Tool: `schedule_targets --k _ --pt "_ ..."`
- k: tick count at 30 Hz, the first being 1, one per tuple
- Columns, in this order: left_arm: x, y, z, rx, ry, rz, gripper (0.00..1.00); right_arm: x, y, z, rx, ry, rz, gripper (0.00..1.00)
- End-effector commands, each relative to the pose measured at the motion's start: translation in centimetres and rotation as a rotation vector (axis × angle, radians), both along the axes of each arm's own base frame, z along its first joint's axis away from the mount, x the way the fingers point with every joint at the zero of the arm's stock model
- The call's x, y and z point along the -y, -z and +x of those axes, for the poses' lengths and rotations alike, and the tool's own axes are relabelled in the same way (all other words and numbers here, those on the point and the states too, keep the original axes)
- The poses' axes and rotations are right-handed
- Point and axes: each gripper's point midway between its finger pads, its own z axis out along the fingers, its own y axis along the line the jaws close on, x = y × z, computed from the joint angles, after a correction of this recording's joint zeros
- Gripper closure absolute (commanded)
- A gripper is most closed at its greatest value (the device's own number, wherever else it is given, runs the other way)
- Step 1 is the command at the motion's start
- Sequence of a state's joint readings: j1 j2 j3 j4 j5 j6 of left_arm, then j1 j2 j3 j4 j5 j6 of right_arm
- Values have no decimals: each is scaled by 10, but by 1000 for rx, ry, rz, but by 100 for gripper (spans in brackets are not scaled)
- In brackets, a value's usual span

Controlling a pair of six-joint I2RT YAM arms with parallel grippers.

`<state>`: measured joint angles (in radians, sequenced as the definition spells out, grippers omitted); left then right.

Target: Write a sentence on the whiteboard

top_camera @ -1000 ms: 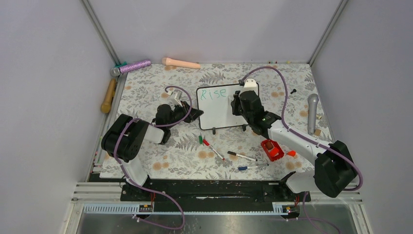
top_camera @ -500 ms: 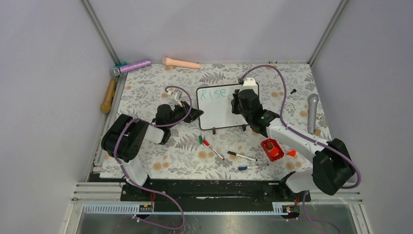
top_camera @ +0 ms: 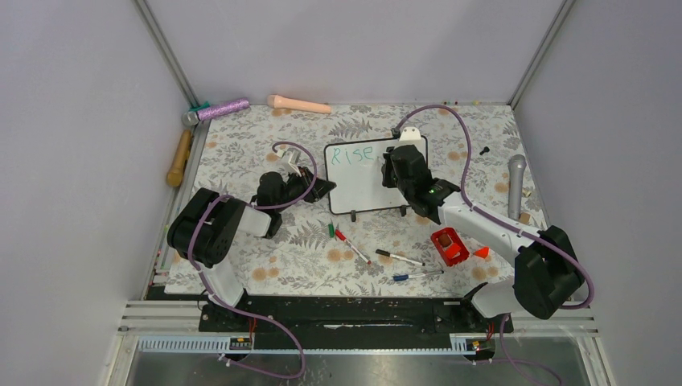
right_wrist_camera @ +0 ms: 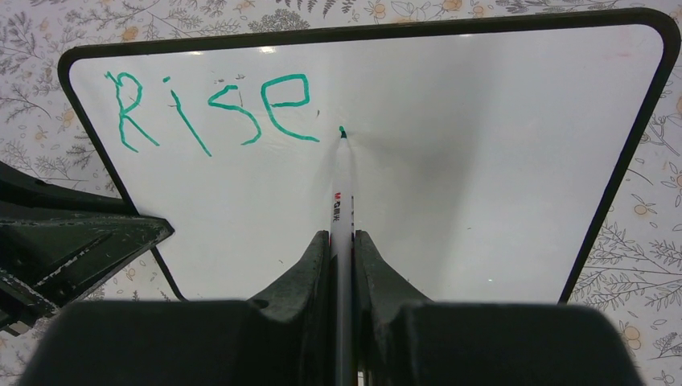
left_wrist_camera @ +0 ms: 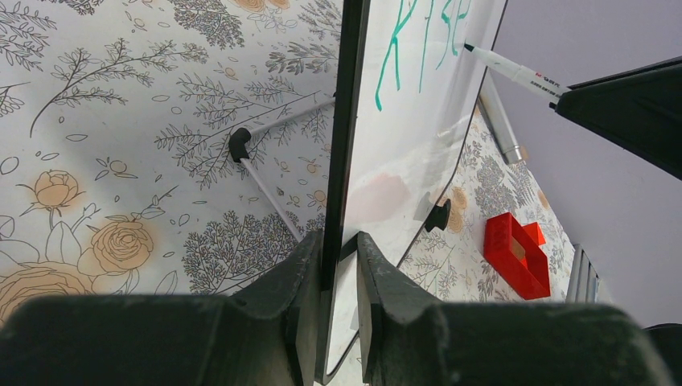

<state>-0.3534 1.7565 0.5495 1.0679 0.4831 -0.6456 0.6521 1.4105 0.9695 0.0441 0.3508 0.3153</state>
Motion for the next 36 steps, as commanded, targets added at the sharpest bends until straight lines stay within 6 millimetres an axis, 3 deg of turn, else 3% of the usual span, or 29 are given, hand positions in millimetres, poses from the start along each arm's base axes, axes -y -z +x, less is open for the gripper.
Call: schedule_targets --k 1,12,17,26,30,36 --pt "-3 -15 11 56 -35 -9 99 0 -13 3 20 24 4 100" --pt "-3 -15 11 56 -34 -8 99 -8 -13 -2 9 -29 23 100" --pt "-2 -15 10 57 -32 -9 99 -9 -22 -6 55 -49 62 100" --pt "-3 -15 11 56 -33 -9 99 7 -36 -13 162 -8 110 100" --pt "-2 -14 11 55 -34 -9 100 16 -34 -8 164 45 74 100" --pt "-2 -15 10 53 -33 -12 100 15 -34 -1 152 56 42 100"
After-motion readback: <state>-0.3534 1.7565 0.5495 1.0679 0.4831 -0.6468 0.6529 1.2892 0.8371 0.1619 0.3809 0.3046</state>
